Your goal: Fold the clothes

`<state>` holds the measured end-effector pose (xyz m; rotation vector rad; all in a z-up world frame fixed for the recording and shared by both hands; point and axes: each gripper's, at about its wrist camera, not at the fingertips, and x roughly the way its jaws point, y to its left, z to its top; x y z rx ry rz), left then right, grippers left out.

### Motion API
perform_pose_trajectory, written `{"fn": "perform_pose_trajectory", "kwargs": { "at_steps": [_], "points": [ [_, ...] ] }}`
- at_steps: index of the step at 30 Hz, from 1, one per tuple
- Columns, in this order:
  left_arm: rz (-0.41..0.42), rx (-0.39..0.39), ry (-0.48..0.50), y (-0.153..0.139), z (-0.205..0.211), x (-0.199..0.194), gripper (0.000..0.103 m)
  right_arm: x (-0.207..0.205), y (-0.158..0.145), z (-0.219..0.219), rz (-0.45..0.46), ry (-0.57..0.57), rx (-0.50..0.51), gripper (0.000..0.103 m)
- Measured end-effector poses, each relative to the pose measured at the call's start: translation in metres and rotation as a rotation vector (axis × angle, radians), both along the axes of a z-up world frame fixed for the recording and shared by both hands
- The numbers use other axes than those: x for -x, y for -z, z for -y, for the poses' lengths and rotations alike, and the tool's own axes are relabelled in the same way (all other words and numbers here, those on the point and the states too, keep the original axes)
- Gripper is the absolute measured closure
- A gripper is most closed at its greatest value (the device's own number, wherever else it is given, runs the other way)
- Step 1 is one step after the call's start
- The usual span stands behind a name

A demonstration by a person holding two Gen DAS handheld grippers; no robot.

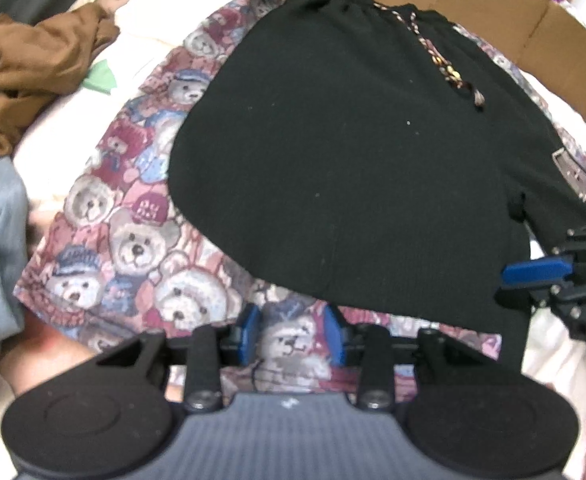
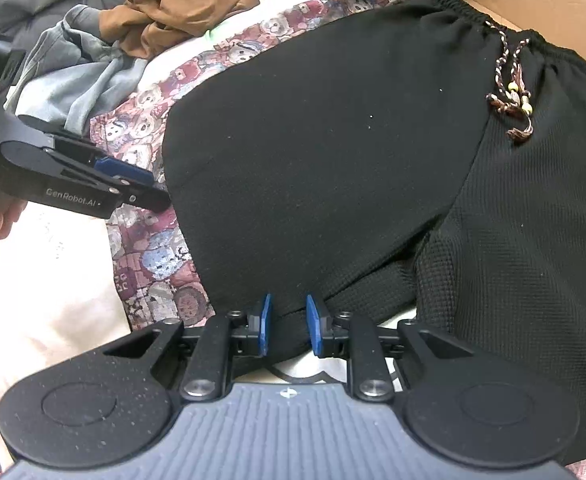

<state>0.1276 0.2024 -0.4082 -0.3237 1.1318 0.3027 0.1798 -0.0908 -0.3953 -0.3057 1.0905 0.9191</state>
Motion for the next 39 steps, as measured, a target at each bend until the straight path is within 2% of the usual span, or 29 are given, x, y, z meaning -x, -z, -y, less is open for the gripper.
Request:
{"fn": "perform_pose_trajectory", "kwargs": {
  "at_steps": [3, 7, 11, 15, 20, 25, 31, 39],
  "points": [
    [0.033, 0.030, -0.021, -0.012, -0.006, 0.002, 0.066, -0.009, -0.009, 0.008, -0.002, 0.034, -0.029, 0.081],
    [0.056, 0.004, -0.025, -0.028, -0.017, -0.004, 0.064, -0.026, -0.025, 0.025, 0.004, 0.099, -0.085, 0.081],
    [0.048, -0.054, -0.010, -0.039, -0.025, -0.013, 0.058, -0.043, -0.040, 0.044, 0.033, 0.168, -0.121, 0.081],
    [0.066, -0.138, -0.042, -0.051, -0.044, -0.031, 0.058, -0.067, -0.048, 0.067, 0.062, 0.273, -0.150, 0.080],
    [0.079, -0.145, -0.021, -0.057, -0.074, -0.057, 0.058, -0.098, -0.052, 0.107, 0.119, 0.396, -0.142, 0.080],
    [0.081, -0.171, 0.002, -0.060, -0.084, -0.068, 0.056, -0.122, -0.048, 0.151, 0.192, 0.463, -0.068, 0.080],
    [0.118, -0.175, -0.086, -0.061, -0.112, -0.079, 0.058, -0.140, -0.030, 0.189, 0.214, 0.558, 0.009, 0.080],
    [0.138, -0.198, -0.116, -0.049, -0.136, -0.090, 0.060, -0.151, -0.009, 0.220, 0.257, 0.654, 0.110, 0.079]
  ]
}}
